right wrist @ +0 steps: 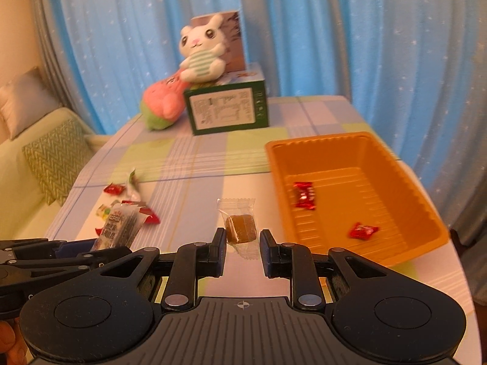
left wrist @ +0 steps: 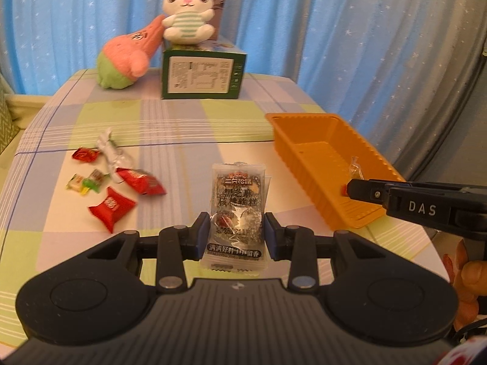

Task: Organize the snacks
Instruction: 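Carry both snacks over the orange tray and release them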

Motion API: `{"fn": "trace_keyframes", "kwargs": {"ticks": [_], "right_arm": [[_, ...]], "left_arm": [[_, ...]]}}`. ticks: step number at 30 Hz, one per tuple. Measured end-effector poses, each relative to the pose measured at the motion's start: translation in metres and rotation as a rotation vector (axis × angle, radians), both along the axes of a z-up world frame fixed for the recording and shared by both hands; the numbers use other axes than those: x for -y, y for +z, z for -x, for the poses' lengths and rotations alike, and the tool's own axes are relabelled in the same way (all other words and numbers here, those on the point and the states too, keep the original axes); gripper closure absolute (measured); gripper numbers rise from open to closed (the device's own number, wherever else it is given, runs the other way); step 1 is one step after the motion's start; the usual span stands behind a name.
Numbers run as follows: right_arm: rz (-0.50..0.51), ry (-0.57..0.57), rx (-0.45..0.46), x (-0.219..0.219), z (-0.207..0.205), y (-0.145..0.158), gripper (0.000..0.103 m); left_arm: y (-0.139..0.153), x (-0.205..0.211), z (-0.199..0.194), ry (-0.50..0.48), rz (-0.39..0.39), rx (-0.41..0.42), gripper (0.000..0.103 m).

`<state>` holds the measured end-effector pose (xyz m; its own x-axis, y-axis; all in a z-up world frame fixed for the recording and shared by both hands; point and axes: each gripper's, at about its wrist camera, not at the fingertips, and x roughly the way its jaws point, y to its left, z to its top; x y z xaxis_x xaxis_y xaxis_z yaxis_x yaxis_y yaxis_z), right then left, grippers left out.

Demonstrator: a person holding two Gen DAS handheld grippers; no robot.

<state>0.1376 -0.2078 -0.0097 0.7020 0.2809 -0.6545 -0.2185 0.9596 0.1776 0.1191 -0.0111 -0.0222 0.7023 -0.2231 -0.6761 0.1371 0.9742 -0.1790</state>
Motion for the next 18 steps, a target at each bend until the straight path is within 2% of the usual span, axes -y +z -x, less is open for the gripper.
{"fn": "trace_keyframes", "kwargs": {"ticks": [9, 18], "right_arm": [[0.003, -0.071, 0.017, 0.044, 0.011, 0.013, 0.079], [0.005, -0.134, 0.021, 0.088, 0.012, 0.014, 0.079]], "left_arm": [[0.015, 0.041, -0.002, -0.069, 0.000, 0.006, 0.069], [0.020, 0.079, -0.011, -0.137, -0.001, 0.005, 0.069]]}}
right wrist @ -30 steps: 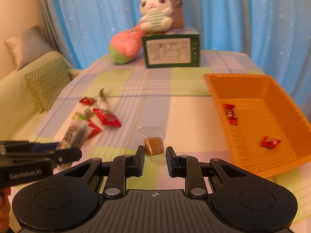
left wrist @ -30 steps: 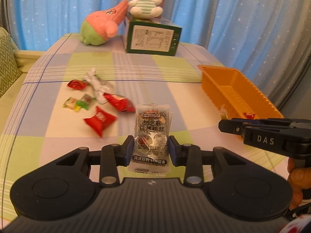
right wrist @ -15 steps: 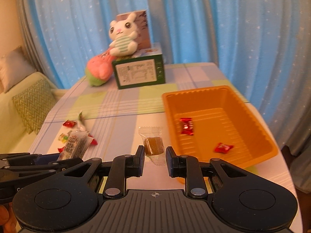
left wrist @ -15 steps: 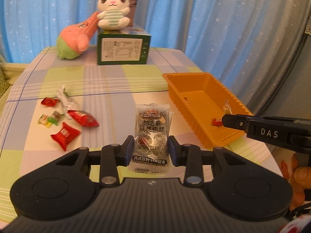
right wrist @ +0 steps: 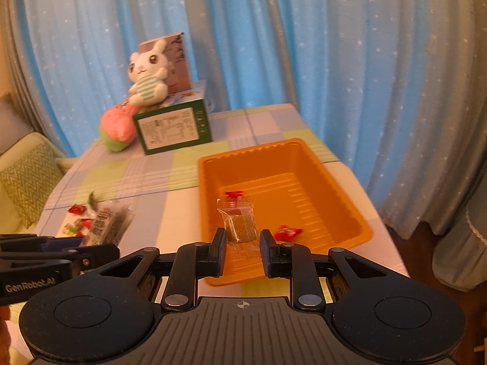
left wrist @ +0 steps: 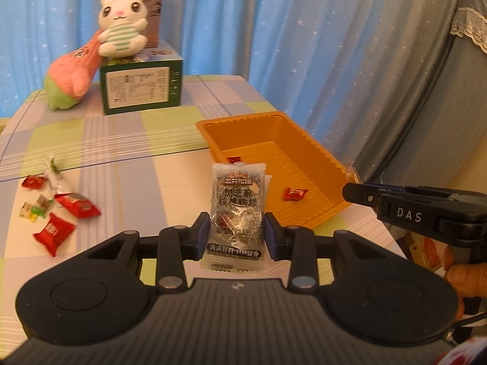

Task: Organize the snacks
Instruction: 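Carry both snacks over the orange tray and release them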

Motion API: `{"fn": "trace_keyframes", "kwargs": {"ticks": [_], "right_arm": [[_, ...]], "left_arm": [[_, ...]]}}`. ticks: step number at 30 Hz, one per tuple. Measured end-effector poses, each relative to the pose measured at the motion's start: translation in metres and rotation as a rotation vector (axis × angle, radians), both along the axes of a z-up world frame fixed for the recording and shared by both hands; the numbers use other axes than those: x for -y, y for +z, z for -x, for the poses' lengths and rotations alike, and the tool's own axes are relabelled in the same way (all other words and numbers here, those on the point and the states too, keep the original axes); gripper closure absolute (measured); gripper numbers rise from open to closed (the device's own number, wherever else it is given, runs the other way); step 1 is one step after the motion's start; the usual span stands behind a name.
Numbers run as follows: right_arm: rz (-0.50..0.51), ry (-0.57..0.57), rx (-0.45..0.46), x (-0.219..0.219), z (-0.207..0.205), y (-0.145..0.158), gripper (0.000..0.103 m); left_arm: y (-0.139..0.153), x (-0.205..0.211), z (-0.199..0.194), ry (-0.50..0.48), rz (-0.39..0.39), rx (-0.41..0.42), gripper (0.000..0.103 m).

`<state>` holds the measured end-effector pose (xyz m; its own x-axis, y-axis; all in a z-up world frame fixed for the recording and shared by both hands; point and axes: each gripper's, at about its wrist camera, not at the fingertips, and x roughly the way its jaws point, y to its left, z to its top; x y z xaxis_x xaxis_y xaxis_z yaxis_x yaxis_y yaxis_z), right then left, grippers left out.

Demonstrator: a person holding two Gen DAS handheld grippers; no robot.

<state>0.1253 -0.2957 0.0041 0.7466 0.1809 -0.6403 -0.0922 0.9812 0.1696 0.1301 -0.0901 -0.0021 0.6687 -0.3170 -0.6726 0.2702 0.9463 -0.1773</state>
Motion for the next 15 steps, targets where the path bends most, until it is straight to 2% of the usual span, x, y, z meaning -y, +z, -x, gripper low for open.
{"fn": "trace_keyframes", "kwargs": {"ticks": [15], "right_arm": [[-0.008, -0.035, -0.001, 0.043, -0.021, -0.008, 0.079]], "left_arm": [[-0.003, 0.046, -0.040, -0.049, 0.020, -0.005, 0.069]]}}
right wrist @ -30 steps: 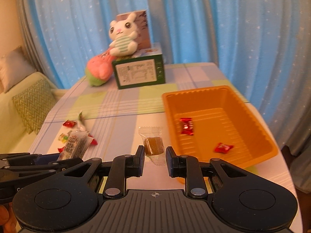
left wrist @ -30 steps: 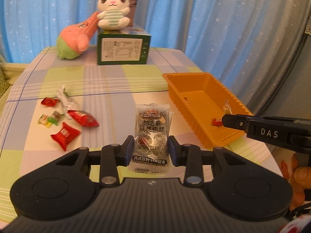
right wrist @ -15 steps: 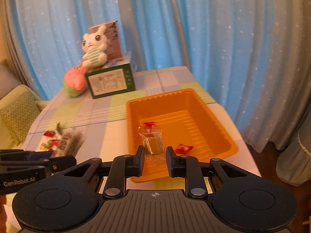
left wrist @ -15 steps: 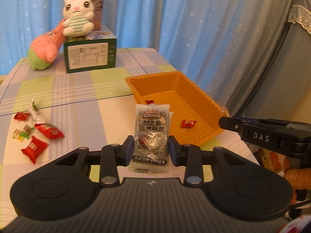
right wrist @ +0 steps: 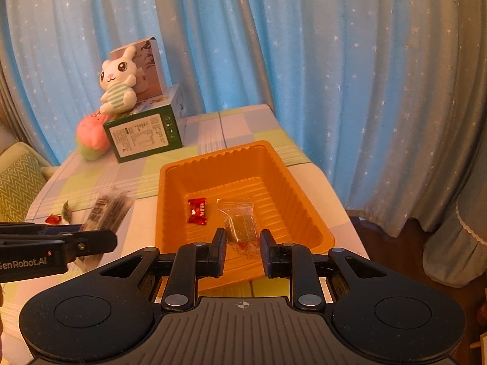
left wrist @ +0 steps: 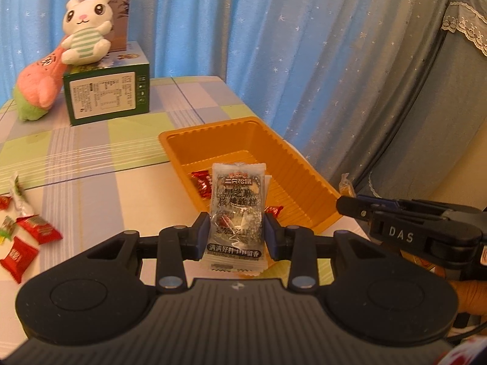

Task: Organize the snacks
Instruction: 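Carry both snacks over the orange tray and release them, then withdraw both tools from the tray back toward the candy pile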

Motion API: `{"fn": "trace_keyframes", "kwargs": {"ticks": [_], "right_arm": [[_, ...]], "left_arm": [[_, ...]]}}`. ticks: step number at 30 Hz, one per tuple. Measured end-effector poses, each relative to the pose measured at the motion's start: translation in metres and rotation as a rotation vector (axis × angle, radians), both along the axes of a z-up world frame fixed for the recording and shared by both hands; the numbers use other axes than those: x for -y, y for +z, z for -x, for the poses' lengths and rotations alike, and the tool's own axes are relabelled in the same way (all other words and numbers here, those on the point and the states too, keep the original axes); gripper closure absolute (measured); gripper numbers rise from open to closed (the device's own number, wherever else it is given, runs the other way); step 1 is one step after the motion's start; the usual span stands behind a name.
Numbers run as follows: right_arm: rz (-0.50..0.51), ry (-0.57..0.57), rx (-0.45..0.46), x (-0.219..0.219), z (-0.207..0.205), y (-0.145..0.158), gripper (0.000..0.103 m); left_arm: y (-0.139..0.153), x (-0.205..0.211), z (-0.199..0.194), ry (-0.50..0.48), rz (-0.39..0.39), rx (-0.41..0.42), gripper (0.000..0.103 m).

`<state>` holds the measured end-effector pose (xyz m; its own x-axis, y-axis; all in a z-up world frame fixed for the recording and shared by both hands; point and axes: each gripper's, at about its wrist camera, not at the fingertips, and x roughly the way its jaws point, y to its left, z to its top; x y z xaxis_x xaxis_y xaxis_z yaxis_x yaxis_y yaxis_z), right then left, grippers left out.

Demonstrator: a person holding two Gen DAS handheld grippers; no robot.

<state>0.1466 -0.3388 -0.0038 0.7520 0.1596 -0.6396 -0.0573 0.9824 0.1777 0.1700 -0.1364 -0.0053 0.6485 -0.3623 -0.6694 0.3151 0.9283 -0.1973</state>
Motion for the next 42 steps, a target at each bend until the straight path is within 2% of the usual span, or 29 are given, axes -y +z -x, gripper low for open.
{"fn": "trace_keyframes", "kwargs": {"ticks": [15, 20, 21, 33, 42], "right_arm": [[0.003, -0.001, -0.028, 0.012, -0.042, -0.019, 0.079], [0.004, -0.005, -0.039, 0.012, -0.049, -0.025, 0.079], [0.003, -0.006, -0.042, 0.013, -0.050, -0.027, 0.079], [-0.016, 0.005, -0.053, 0.010, -0.051, -0.030, 0.079], [-0.041, 0.026, -0.046, 0.001, -0.063, -0.028, 0.079]], "left_arm": [[-0.027, 0.025, -0.048, -0.015, 0.014, -0.031, 0.069], [-0.036, 0.027, -0.059, -0.024, 0.063, -0.036, 0.068], [-0.038, 0.027, -0.061, -0.032, 0.069, -0.033, 0.064], [-0.037, 0.013, -0.048, 0.012, -0.043, -0.017, 0.062], [-0.036, 0.000, -0.043, 0.028, -0.044, -0.026, 0.062]]}}
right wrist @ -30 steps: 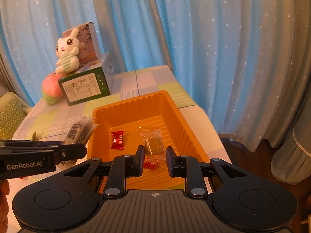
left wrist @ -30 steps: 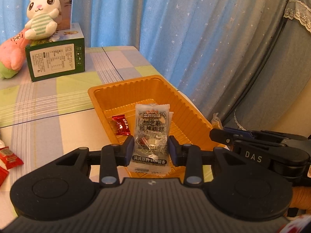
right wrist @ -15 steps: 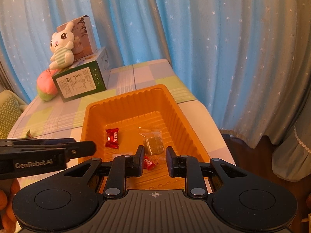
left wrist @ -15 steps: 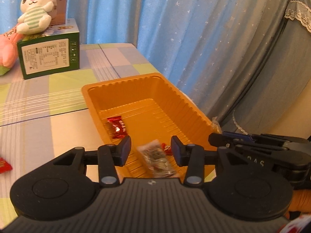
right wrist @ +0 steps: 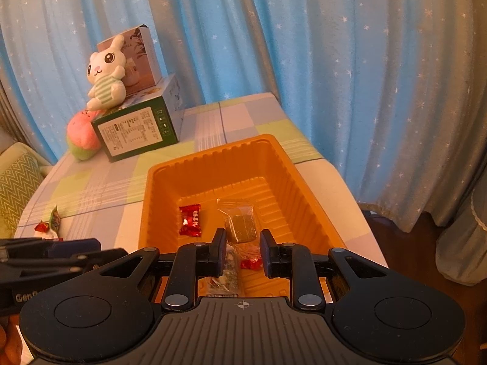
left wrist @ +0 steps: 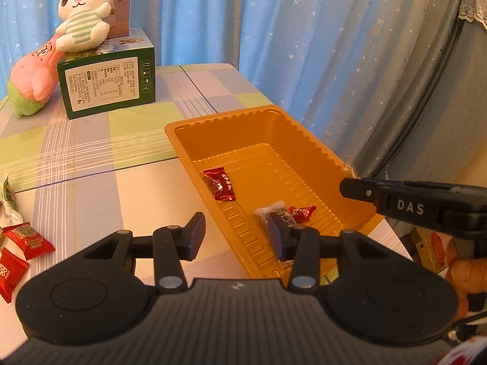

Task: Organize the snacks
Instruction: 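Withdraw both tools from the tray back toward the candy pile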

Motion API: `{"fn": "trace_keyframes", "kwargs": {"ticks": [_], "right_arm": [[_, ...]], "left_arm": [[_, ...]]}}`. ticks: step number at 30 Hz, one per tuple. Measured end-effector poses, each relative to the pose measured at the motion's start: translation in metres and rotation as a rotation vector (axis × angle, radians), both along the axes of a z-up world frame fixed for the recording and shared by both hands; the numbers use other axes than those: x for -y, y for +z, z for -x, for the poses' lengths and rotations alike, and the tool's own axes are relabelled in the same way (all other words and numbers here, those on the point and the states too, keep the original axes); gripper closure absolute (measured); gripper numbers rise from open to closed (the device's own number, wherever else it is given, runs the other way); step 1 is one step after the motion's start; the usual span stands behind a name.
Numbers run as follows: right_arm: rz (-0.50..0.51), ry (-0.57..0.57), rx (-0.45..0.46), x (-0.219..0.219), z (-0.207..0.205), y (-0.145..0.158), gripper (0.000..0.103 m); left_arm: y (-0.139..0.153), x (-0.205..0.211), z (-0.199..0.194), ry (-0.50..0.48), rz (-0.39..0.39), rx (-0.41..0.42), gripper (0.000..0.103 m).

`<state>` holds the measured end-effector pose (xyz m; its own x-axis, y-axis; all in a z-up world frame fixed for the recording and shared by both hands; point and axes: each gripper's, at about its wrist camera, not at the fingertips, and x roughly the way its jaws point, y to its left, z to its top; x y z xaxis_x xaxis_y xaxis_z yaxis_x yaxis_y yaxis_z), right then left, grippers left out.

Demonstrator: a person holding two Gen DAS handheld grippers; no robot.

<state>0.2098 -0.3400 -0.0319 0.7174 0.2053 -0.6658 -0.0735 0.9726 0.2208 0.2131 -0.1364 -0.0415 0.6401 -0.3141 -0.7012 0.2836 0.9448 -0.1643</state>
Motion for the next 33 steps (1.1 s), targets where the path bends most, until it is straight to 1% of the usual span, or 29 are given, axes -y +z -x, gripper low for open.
{"fn": "trace_keyframes", "kwargs": {"ticks": [2, 3, 5, 6, 10, 15, 21, 27, 33], "right_arm": [[-0.049, 0.024, -0.003, 0.000, -0.005, -0.003, 0.079], [-0.069, 0.033, -0.024, 0.000, -0.009, -0.005, 0.078], [-0.076, 0.018, -0.034, 0.001, -0.010, -0.006, 0.058], [-0.081, 0.010, -0.024, 0.003, -0.008, -0.006, 0.044], [-0.071, -0.002, -0.036, 0.004, 0.001, -0.003, 0.043], [-0.002, -0.012, -0.057, -0.006, 0.020, 0.004, 0.043], [0.061, -0.004, -0.048, -0.026, 0.049, 0.015, 0.043], [0.066, 0.021, -0.032, -0.044, 0.072, 0.026, 0.043], [0.088, 0.045, -0.012, -0.059, 0.087, 0.038, 0.043]], "left_arm": [[0.000, -0.002, 0.001, 0.004, -0.004, 0.000, 0.062], [0.000, -0.003, 0.001, 0.005, -0.005, -0.002, 0.062], [-0.001, -0.005, 0.003, 0.009, -0.011, -0.002, 0.062], [-0.001, -0.006, 0.004, 0.010, -0.014, -0.003, 0.062], [0.000, -0.013, 0.012, 0.026, -0.015, -0.005, 0.062], [0.008, -0.026, 0.028, 0.051, -0.010, 0.001, 0.061], [0.023, -0.044, 0.052, 0.091, 0.000, 0.017, 0.061], [0.036, -0.063, 0.076, 0.123, 0.016, 0.034, 0.060], [0.046, -0.078, 0.093, 0.148, 0.013, 0.049, 0.059]]}}
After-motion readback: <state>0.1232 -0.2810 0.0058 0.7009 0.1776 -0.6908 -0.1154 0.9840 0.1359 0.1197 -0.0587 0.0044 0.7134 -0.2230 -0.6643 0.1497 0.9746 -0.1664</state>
